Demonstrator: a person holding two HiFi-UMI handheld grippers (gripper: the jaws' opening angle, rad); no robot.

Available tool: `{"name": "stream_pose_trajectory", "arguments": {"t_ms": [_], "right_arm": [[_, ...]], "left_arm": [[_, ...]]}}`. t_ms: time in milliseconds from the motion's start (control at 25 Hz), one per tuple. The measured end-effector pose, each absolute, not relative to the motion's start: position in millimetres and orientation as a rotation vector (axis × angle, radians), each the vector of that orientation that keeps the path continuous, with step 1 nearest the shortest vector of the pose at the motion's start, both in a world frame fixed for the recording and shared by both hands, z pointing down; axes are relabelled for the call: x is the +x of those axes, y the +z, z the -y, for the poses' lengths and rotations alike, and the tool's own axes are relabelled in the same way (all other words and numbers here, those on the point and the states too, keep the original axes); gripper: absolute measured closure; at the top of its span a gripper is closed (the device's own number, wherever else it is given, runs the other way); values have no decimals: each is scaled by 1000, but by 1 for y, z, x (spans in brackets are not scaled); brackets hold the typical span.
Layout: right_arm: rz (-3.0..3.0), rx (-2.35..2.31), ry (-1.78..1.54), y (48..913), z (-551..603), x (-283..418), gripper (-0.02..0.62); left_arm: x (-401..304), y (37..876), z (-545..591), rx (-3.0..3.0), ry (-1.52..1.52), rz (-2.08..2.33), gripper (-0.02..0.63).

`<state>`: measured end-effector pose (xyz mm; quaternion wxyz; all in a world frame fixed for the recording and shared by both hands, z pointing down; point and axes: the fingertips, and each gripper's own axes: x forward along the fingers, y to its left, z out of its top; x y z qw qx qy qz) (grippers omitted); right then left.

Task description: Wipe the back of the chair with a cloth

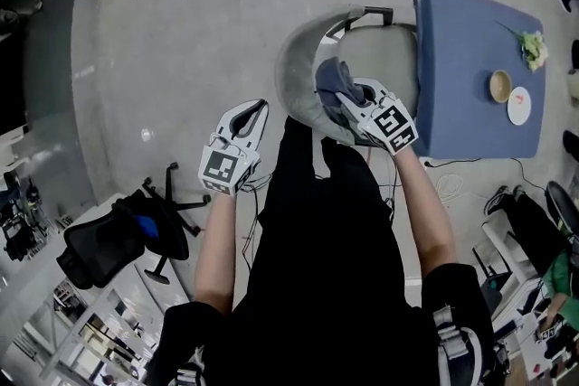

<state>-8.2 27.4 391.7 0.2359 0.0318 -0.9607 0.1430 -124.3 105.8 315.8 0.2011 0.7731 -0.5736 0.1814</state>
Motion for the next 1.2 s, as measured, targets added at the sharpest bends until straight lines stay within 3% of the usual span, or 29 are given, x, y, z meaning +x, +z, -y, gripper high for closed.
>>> {"name": "stream_pose_trajectory", "arguments": {"t_ms": [600,1200], "right_arm": [[2593,213,450,495,40,-97,523],[2591,294,556,533,65,-152,523]], "left_arm": [[-192,466,-68,2067,552,1389,575],[-187,509,-52,2057,516,1294,575]]}}
